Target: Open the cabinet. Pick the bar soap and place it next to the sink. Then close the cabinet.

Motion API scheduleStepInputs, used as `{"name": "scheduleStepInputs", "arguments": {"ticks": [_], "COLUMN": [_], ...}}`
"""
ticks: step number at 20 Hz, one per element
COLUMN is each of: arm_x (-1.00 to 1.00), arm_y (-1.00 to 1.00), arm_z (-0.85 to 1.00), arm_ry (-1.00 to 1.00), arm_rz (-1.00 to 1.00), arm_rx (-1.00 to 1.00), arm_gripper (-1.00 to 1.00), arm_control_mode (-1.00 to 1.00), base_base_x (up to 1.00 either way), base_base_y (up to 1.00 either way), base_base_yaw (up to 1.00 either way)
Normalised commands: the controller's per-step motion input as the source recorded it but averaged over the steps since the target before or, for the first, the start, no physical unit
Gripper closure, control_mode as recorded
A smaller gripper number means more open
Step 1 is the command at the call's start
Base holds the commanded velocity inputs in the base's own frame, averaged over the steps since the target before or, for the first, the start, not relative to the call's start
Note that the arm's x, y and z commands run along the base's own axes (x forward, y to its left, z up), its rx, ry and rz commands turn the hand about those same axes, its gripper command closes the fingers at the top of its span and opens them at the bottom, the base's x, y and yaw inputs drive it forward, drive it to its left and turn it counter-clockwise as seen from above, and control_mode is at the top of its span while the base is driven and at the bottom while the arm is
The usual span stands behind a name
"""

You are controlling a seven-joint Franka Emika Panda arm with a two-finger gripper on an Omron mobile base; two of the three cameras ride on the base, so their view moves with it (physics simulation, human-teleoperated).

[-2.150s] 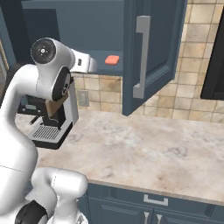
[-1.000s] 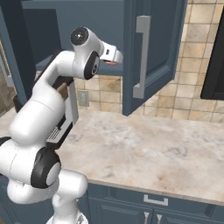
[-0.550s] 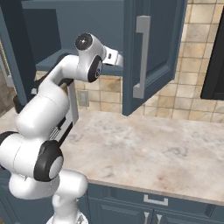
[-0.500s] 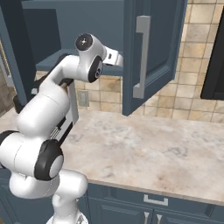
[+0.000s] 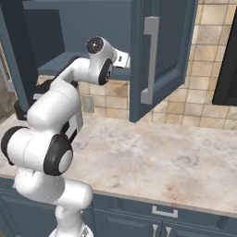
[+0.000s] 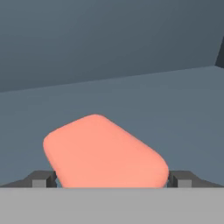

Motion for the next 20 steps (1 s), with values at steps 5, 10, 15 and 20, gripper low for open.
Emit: {"name": "scheduleStepInputs", "arguments": {"ticks": [5,10,15,20], "arm_x": [0.14,-0.32,-0.99,-1.00], "arm_y": [-0.17,0.00,0.30,0.05], "arm_z": [-0.06,-0.09,-0.07,0.00], "arm_ry": [0.00,-0.01,-0.18,-0.21], "arm_rz": [0.00,0.00,0.00,0.00], "arm_rx": [0.00,0.00,-0.08,-0.04], "arm_gripper": [1.00,1.00,1.00,1.00], "arm_control_mode": [-1.00,-1.00,-1.00,-1.00], "base_base_x": [0.00,0.00,0.00,0.00], "base_base_y": [0.00,0.00,0.00,0.00], "base_base_yaw": [0.00,0.00,0.00,0.00]}}
